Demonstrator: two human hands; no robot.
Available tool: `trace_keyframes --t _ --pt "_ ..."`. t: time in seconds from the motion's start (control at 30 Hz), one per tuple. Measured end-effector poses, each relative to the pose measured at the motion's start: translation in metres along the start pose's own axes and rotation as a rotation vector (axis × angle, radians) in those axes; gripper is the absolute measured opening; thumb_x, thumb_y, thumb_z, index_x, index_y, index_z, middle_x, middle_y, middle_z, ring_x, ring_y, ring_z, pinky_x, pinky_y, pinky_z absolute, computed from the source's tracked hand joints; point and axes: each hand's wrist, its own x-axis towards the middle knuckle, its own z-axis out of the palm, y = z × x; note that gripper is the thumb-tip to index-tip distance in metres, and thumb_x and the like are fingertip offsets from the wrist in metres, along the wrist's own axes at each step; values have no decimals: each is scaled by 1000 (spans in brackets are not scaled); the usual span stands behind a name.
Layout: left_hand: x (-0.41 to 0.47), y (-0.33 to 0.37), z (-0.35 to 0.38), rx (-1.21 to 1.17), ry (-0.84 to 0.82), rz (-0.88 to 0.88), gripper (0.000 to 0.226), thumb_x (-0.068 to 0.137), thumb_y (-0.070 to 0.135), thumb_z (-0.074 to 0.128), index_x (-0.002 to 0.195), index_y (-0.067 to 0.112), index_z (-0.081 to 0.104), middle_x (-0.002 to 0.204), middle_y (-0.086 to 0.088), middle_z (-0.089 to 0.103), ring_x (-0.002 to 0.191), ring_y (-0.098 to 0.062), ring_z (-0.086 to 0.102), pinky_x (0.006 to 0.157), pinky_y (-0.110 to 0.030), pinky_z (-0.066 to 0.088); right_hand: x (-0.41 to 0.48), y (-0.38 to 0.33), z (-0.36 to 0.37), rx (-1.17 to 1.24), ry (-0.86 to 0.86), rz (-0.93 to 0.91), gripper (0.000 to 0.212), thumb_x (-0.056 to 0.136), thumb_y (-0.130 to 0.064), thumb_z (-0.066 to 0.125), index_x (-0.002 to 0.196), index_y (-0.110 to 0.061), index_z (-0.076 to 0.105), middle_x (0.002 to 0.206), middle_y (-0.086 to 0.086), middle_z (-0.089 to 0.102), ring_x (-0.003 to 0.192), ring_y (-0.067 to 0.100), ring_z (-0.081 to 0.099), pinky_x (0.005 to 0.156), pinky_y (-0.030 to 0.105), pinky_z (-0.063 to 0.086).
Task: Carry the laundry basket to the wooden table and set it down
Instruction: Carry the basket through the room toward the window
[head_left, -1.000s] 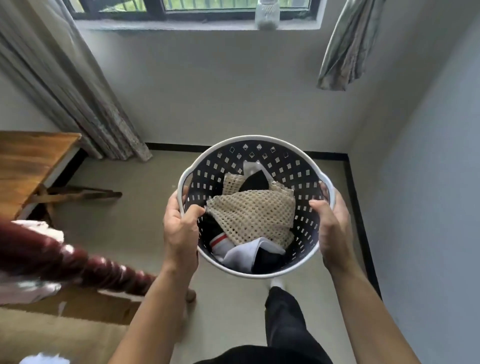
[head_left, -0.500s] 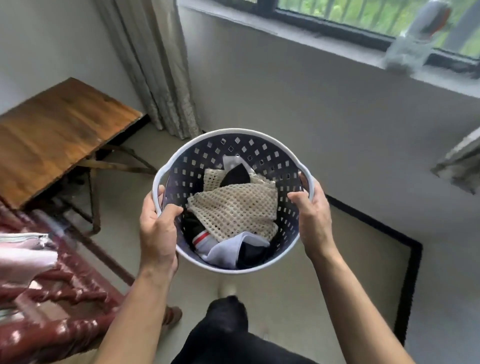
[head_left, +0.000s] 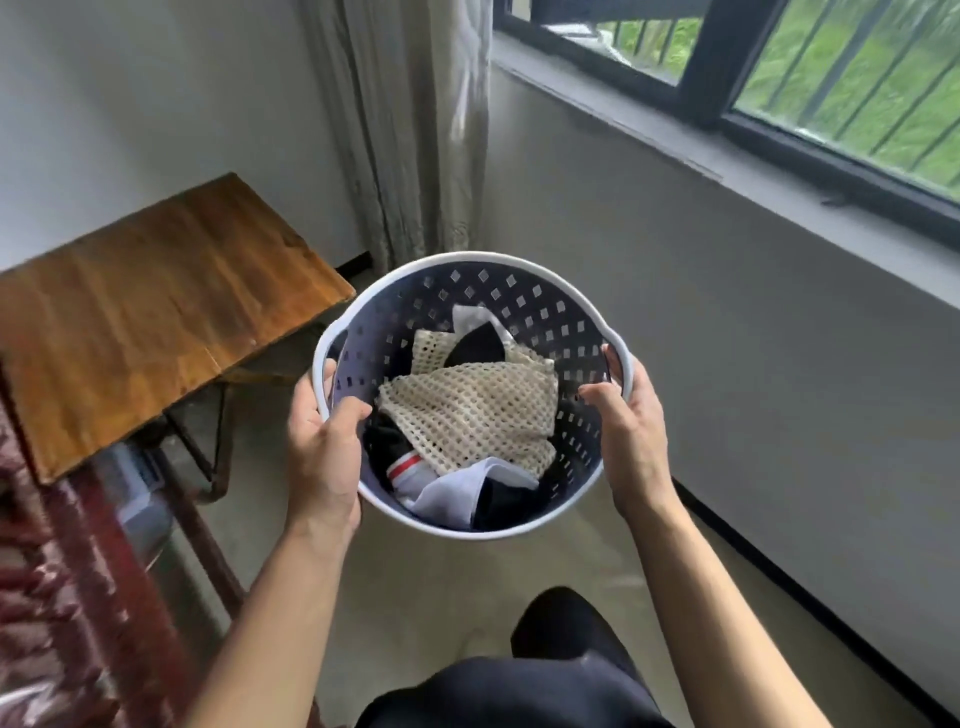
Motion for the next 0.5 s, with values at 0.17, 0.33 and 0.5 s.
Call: trace_keyframes --t 0.17,0.33,0.5 --pt "86 4 35 20 101 1 39 90 -6 51 101 29 62 94 19 69 78 12 67 74 -13 51 103 -12 54 -3 -92 22 44 79 -21 61 112 -50 66 107 -27 77 117 15 72 115 55 52" --pt "165 14 48 50 303 -41 36 88 -5 52 94 29 62 80 23 73 76 3 67 71 -17 53 202 -30 132 -30 -267 31 44 78 -21 61 114 -45 66 119 -6 75 116 21 71 113 55 52" --pt "218 37 29 -6 541 -19 34 87 -3 53 86 30 60 80 20 73 79 -4 67 73 -23 53 266 -62 233 -113 -546 -14 46 77 -21 59 118 -40 65 123 -8 74 116 9 69 106 33 52"
